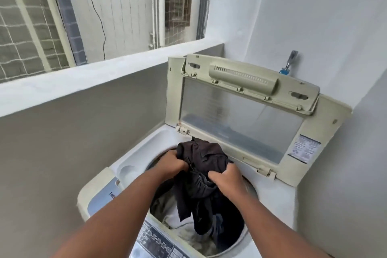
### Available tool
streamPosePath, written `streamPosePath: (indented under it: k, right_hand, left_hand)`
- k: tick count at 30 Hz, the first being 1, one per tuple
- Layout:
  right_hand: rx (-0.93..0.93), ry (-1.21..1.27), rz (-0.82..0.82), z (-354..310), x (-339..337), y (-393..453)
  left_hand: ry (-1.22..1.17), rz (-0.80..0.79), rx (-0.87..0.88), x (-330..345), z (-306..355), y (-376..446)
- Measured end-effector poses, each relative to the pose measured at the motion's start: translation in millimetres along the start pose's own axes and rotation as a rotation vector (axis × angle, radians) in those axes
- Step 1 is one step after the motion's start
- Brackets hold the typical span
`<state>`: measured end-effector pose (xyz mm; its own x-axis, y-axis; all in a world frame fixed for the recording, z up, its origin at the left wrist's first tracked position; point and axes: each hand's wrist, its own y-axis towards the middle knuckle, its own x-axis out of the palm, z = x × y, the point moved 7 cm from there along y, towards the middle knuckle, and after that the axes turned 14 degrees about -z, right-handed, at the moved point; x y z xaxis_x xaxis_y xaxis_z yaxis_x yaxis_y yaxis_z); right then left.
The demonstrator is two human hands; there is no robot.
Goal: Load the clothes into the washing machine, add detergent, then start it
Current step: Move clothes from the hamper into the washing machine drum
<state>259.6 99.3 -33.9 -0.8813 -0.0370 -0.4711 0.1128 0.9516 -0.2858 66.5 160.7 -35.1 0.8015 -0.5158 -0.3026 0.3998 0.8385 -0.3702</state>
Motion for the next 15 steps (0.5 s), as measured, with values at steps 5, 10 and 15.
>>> streamPosePath:
  k: [5, 10, 15]
  right_hand:
    - [0.058, -0.138, -0.133, 34.8, 20.2, 25.0]
    - [0.169, -0.110, -0.204, 65.5, 32.4, 41.8]
    - [0.256, -0.124, -0.349, 88.0, 50.5, 48.0]
  left_hand:
    - [0.070, -0.036, -0.119, 12.7, -38.7, 24.5]
    - [0.211, -0.074, -0.246, 19.2, -59.7, 44.9]
    - [0.276, -0.120, -0.406, 27.3, -84.4, 49.6]
